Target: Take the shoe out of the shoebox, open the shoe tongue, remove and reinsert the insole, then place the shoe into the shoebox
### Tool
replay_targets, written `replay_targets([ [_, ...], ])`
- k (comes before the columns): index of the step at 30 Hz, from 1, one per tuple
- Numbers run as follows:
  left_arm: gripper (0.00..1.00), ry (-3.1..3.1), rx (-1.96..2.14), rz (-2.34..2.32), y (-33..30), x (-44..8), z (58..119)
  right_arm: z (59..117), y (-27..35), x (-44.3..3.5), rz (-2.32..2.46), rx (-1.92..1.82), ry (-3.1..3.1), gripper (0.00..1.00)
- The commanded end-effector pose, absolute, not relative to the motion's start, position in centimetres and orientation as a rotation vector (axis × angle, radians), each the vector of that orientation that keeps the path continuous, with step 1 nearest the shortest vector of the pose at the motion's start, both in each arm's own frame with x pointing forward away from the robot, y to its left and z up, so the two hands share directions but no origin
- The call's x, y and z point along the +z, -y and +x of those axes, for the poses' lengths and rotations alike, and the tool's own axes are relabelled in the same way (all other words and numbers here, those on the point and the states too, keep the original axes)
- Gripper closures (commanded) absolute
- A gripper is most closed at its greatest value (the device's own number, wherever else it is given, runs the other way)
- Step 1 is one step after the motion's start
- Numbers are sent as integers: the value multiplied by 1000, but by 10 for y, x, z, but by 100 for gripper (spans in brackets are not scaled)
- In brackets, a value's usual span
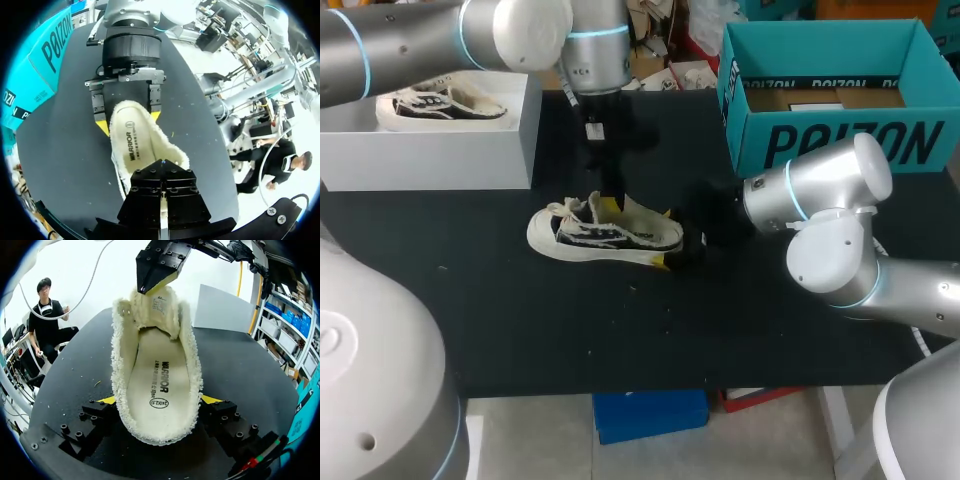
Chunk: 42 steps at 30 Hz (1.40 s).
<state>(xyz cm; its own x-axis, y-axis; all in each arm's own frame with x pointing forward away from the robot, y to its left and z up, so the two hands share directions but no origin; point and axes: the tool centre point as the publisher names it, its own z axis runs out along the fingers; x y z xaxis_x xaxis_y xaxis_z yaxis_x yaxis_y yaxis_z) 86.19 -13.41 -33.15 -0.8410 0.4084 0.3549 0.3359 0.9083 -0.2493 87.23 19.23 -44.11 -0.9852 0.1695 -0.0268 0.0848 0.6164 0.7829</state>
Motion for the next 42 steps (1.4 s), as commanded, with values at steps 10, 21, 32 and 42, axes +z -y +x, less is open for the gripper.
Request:
replay_targets([
  [10, 100, 2607, 234, -578, 135, -336, 867, 873, -193, -443, 218, 1312, -2738, 100],
  [21, 100, 2660, 208, -586, 134, -343, 865, 873, -193, -443, 218, 1312, -2738, 100],
  [32, 100, 2722, 195, -594, 131, -358, 855, 873, -193, -443, 218, 1312, -2738, 100],
  [42, 100, 2731, 188, -583, 126, -386, 848, 873, -193, -443, 218, 1312, -2738, 100],
])
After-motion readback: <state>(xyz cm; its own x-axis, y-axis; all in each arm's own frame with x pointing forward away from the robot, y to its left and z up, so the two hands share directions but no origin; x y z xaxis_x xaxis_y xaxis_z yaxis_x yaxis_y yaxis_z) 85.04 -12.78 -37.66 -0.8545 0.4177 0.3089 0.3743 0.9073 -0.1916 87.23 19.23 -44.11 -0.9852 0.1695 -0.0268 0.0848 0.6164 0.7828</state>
